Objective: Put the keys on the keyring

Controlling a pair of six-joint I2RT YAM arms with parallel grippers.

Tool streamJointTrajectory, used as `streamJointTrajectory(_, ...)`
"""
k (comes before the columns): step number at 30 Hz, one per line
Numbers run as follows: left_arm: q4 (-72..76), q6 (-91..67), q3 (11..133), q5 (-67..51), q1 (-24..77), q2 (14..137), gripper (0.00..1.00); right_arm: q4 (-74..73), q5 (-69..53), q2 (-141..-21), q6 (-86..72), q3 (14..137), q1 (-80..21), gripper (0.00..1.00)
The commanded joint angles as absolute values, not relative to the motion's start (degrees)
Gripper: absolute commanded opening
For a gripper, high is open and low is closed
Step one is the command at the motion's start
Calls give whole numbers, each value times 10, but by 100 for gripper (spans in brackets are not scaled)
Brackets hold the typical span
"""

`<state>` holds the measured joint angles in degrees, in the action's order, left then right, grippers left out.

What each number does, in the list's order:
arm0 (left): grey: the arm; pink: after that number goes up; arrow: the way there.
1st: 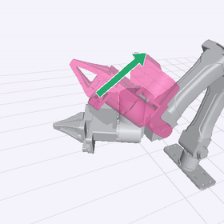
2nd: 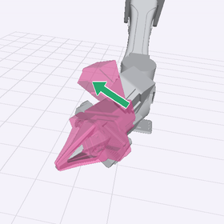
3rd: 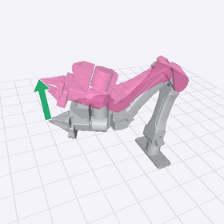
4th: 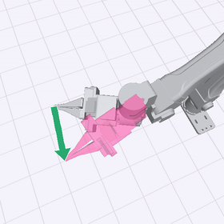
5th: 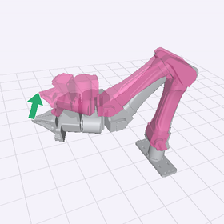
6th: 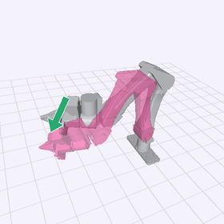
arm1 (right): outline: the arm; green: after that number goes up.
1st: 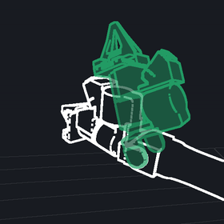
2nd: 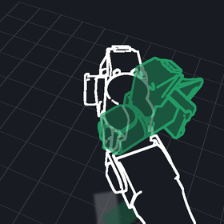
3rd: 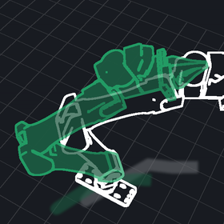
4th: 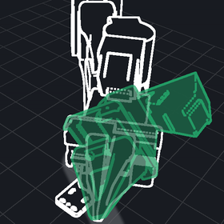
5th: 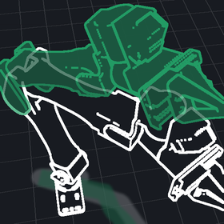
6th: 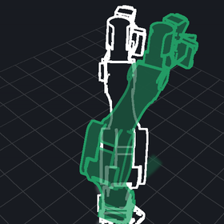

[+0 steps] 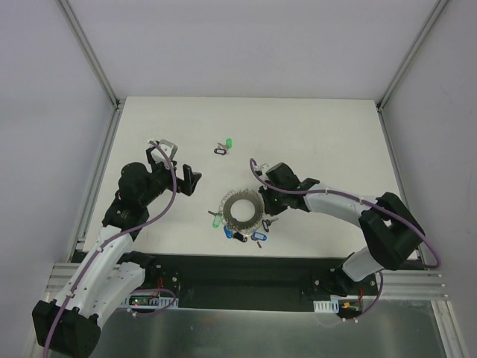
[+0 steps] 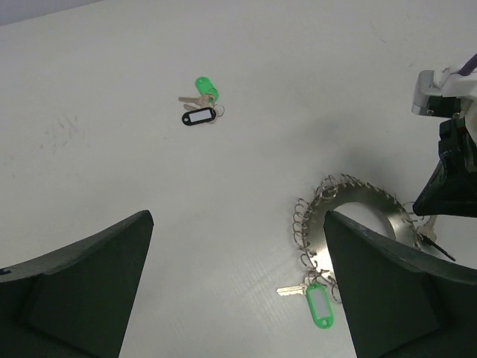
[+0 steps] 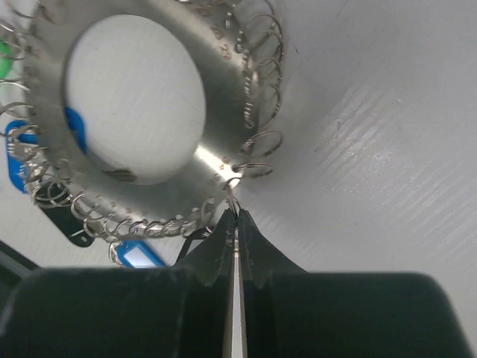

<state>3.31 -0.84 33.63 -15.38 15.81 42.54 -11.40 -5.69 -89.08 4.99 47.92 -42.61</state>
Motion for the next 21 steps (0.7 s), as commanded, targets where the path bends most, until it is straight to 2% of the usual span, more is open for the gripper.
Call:
streamJointTrajectory(1, 38, -5, 368, -216, 163, 429, 99, -138, -69, -818, 104, 519, -427, 1)
streamJointTrajectory(7, 38, -5, 381, -298, 163, 435, 99, -130, -98, -730, 177, 534, -449, 1)
streamJointTrajectory(12, 39, 17, 395, -413, 163, 430, 99, -77, -109, -688, 214, 538, -468, 1)
streamJointTrajectory(21, 88, 2, 389, -518, 163, 438, 99, 42, -180, -627, 240, 517, -476, 1)
